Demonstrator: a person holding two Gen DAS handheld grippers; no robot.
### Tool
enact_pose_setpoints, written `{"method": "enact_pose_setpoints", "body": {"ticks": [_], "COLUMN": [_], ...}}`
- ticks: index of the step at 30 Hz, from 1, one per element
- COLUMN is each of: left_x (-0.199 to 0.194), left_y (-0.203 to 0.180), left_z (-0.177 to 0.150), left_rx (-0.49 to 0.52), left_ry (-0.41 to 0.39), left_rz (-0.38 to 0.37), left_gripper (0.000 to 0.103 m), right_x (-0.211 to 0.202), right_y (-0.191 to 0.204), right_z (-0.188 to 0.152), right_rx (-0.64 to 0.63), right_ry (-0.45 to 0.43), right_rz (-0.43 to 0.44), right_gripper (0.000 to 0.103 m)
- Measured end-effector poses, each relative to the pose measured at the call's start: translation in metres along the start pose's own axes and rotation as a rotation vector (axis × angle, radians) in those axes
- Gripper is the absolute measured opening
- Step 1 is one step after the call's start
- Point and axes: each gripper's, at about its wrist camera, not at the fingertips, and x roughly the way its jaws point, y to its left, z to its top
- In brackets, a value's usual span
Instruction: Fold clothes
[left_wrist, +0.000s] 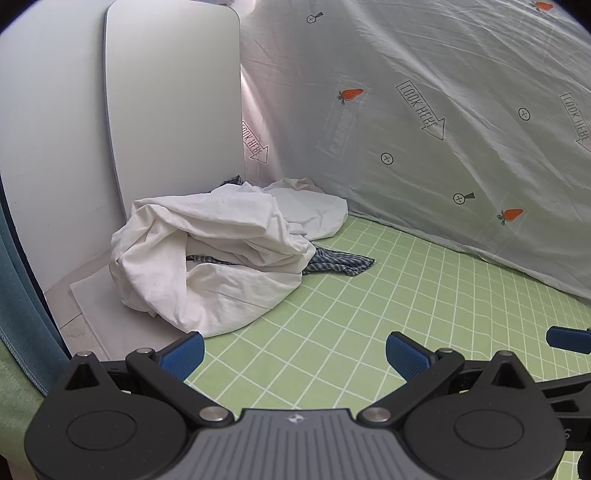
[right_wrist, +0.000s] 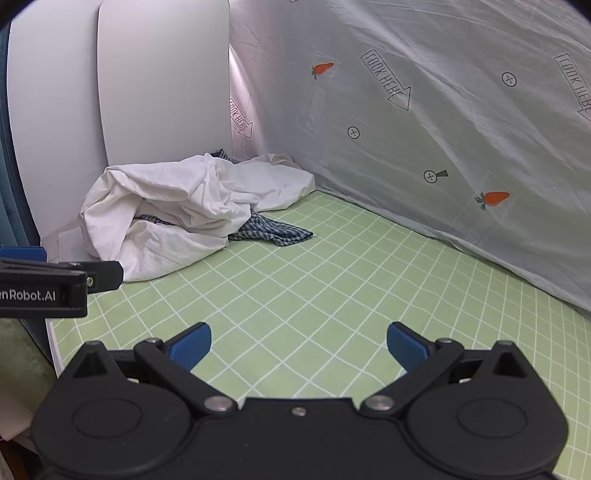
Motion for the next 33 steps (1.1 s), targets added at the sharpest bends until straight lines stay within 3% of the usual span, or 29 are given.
{"method": "enact_pose_setpoints", "body": {"ticks": [33], "left_x": [-0.008], "left_y": [0.0], "left_z": [-0.002], "left_rx": [0.001], "left_ry": [-0.005], "left_rz": [-0.008], "left_gripper": [0.103], "right_x": [-0.01], "right_y": [-0.008], "right_z": [-0.005], "right_rx": [0.005], "right_ry": [-0.008], "right_rz": [0.004], "right_gripper": [0.103]}}
